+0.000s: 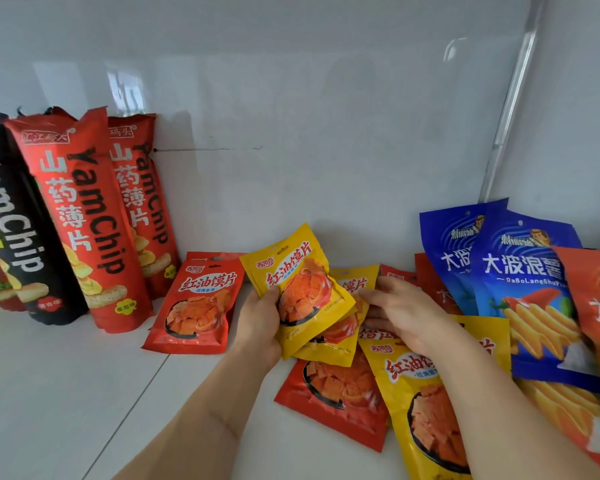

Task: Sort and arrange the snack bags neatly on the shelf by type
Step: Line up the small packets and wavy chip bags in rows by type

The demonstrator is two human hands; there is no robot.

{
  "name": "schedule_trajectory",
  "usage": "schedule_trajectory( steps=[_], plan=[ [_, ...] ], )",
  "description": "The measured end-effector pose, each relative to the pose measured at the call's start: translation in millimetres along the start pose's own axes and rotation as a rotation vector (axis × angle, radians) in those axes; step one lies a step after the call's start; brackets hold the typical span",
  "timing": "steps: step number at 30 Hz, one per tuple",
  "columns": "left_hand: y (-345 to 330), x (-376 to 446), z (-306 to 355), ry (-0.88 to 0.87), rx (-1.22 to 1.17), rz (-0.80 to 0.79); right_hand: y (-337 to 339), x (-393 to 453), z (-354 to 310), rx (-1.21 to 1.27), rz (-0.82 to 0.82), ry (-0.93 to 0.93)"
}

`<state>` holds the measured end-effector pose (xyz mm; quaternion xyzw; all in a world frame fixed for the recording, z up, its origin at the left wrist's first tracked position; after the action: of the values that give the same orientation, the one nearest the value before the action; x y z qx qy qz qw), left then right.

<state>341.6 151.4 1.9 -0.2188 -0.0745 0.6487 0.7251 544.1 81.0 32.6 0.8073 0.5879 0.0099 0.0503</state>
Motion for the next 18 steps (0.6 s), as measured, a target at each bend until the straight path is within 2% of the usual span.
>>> schedule_trajectory(
  steps=[3,6,9,13,15,18],
  plan=[
    [-1.3,-0.6,4.6,-0.033,-0.001,-0.007,-2.4,-4.5,1.9,0.039,0.013,-0.048],
    [4.9,1.3,17.8,-0.107,0.031,0.028,9.9,-6.0,-2.8,0.212,0.106,-0.034],
    [23.2,4.7,43.1,-0.259,0.118,0.138,34.0,-7.1,-4.8,0.329,0.301,0.002],
    [42.4,-0.9,67.3,-0.384,0.191,0.268,64.1,-15.9,-11.1,0.313,0.546,0.085],
    [41.3,-5.1,71.2,-0.413,0.229,0.277,66.2,-19.4,-18.5,0.319,0.555,0.131],
    [26.7,-6.2,65.8,-0.374,0.177,0.162,46.5,-17.2,-34.2,0.214,0.428,0.205]
  ],
)
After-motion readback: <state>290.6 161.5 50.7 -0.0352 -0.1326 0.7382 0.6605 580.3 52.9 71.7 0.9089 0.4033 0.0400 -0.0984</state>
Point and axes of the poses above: each hand's wrist, its own x-axis towards the middle knuckle, its own y-axis out of the back of the hand, z = x × y, the point moved 10 cm from there along x, towards the middle knuckle, and after that the axes turned 1 degree about z, right-handed, at the moved point
